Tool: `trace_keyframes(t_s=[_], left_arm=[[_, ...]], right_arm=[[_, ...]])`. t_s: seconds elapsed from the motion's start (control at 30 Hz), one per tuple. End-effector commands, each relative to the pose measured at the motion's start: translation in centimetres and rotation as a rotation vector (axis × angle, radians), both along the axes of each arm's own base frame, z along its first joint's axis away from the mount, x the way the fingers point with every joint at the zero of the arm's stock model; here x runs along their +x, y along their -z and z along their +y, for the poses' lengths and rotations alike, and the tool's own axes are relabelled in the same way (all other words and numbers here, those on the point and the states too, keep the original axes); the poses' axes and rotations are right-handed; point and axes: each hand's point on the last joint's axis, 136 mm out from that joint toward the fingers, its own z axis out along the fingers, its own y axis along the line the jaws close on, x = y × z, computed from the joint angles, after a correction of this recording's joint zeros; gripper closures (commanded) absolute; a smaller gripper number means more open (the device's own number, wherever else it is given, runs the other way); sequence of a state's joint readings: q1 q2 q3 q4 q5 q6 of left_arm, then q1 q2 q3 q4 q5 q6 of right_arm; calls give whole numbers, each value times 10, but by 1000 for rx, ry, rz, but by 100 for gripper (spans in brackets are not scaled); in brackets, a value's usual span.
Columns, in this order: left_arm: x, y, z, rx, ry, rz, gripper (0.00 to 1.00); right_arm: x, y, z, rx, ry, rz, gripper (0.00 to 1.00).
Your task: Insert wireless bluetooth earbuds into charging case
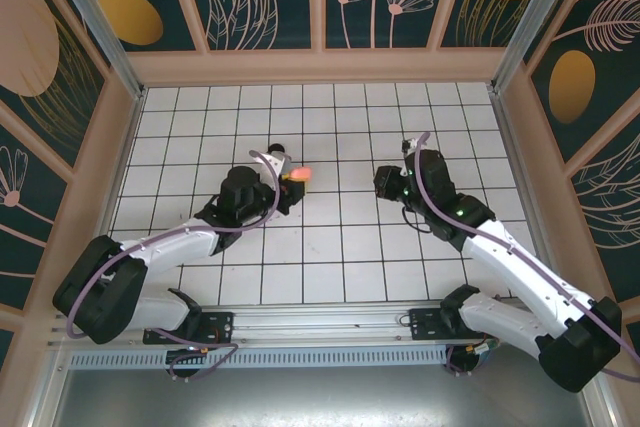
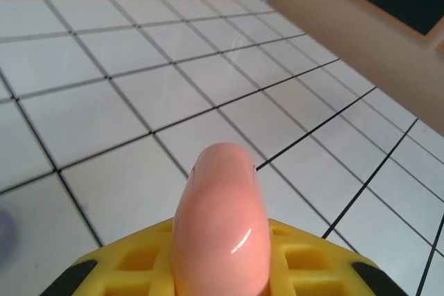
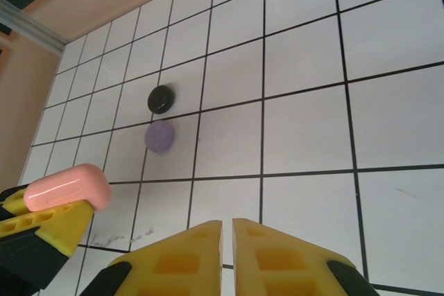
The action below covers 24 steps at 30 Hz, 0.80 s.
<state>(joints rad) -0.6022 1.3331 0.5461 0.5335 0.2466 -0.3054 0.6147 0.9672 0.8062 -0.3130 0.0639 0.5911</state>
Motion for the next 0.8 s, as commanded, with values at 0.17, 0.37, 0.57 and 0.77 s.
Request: trace_keyframes(t_s=[0.17,0.37,0.57,0.77], left_arm=[[8,31,30,-36,-106,207,100],[20,42,46,-81,-145,285,100],[13,62,45,-68,-122,347,100],[7,87,47,-59,-125,406,100]], right_arm=[[5,1,-13,-13,65,-49,87],[5,1,-13,-10,64,-58,87],[6,-3,-15,-14,71,-64,87],[9,-12,-14,-15,71,-77,86]])
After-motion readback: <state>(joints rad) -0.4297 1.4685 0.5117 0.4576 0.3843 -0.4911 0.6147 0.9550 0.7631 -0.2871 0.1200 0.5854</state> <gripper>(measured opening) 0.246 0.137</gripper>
